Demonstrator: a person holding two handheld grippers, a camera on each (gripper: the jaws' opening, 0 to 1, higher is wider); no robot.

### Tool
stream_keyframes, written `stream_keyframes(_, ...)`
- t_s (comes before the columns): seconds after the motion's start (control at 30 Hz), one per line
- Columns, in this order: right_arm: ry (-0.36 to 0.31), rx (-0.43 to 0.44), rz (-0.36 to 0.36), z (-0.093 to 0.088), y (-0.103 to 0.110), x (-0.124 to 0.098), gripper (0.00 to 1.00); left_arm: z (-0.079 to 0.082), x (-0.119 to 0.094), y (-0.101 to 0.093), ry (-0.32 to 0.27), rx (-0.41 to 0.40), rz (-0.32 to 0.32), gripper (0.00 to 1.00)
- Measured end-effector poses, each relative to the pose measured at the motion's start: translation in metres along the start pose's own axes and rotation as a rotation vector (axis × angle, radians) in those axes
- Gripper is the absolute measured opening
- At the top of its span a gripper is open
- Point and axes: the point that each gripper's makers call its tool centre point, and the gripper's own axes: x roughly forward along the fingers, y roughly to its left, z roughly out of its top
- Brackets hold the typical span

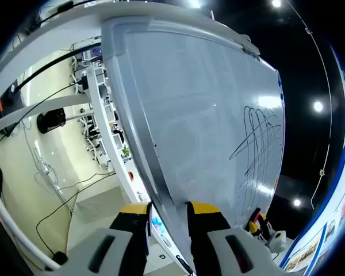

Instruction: Wipe the writing off the whiteboard with the eraser

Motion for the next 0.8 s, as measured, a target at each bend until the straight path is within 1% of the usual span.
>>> stream_keyframes(0.1,-0.012,0.040,-0.020,0.000,0.004,-0.001,0.35,0.000,0.000,0.000,0.004,0.000,0.003,0.28)
stream_keyframes(0.27,-0.013,0.036,-0.022,0.000,0.016,-0.001,0.35,0.000,0.001,0.001,0.002,-0.003,0.001,0.28)
stream_keyframes(0.3,-0.011,0.012,-0.007,-0.001,0.028,-0.001,0.35,0.000,0.001,0.001,-0.003,-0.009,-0.001,0.27)
stream_keyframes(0.4,-0.016,-0.012,0.007,-0.002,0.043,-0.002,0.35,-0.001,0.000,0.000,-0.007,-0.010,-0.002,0.27)
stream_keyframes(0.43,-0.015,-0.021,0.008,-0.001,0.044,-0.003,0.35,-0.001,0.000,-0.001,-0.007,-0.010,-0.002,0.27)
stream_keyframes(0.47,-0.015,-0.035,0.015,-0.001,0.051,-0.003,0.35,-0.001,0.000,0.000,-0.008,-0.012,-0.001,0.27)
stream_keyframes(0.67,-0.015,-0.032,0.018,-0.002,0.061,-0.004,0.35,0.000,0.001,0.001,-0.005,-0.010,0.002,0.27)
stream_keyframes(0.77,-0.009,-0.072,0.043,-0.002,0.079,-0.007,0.35,-0.001,0.000,0.000,-0.002,-0.009,0.003,0.27)
stream_keyframes(0.8,-0.008,-0.072,0.045,-0.002,0.082,-0.008,0.35,-0.001,0.000,-0.001,-0.003,-0.010,0.003,0.27)
